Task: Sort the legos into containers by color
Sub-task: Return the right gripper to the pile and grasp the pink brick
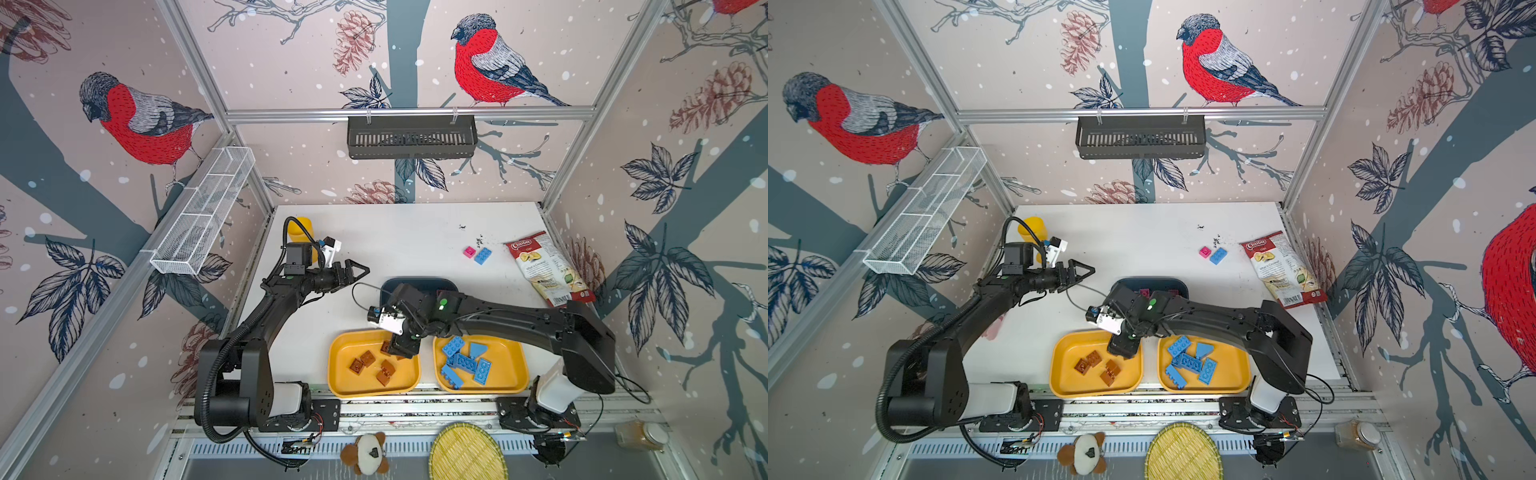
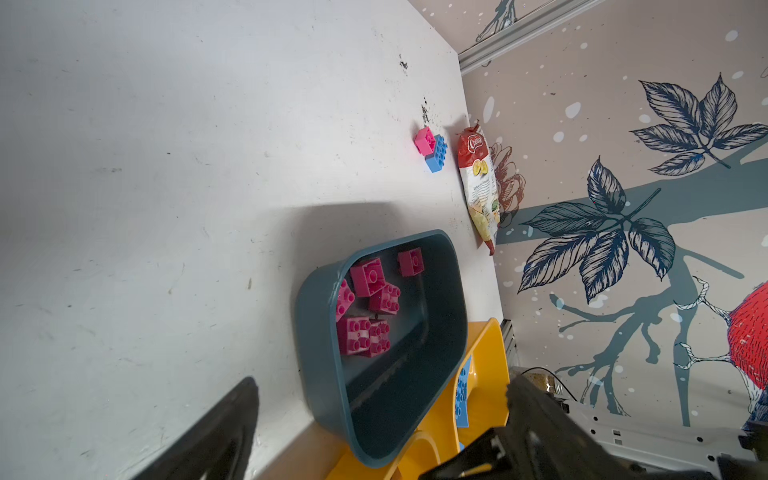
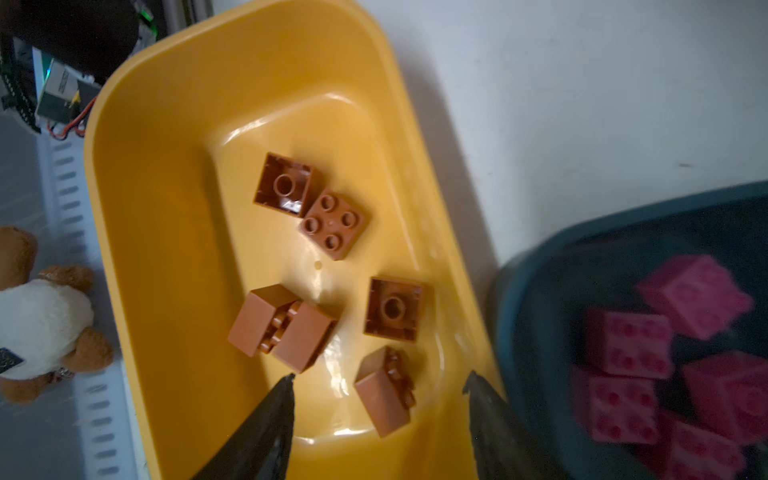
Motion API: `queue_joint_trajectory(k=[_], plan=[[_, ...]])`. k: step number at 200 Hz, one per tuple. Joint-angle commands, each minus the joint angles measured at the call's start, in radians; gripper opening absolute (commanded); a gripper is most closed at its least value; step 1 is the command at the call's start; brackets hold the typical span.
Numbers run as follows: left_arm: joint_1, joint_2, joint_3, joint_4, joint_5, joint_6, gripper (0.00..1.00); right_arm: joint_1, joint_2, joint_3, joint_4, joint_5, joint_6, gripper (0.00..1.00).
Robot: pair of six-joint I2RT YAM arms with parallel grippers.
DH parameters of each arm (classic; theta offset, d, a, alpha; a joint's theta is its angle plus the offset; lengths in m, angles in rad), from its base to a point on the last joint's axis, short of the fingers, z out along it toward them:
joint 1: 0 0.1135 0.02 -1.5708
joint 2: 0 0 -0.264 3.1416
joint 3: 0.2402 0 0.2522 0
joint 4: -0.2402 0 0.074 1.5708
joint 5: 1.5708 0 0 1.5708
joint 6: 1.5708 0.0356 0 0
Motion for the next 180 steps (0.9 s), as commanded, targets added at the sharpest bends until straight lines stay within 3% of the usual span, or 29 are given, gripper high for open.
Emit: queue_joint_trajectory(k=[1,51,76,129,180], plan=[[0.002,0.008,0.004,0.018,0.001,-0.009,0.93,-0.106,-0.043,-0.007,-0.016,0.066,0.018,0.67],[0.002,0.031,0.021,0.02,0.014,-0.007,0.92,-0.484,-0.047,0.031,0.004,0.161,0.139,0.71],[0.002,0.038,0.025,0.02,0.016,-0.005,0.93,-0.609,0.012,0.091,-0.002,0.222,0.131,0.72],[0.002,0.033,0.021,0.04,0.03,-0.019,0.93,-0.773,0.185,0.211,0.024,0.298,-0.009,0.74],[0.0,0.036,0.013,0.081,0.064,-0.051,0.92,-0.837,0.335,0.316,0.033,0.249,-0.153,0.75]])
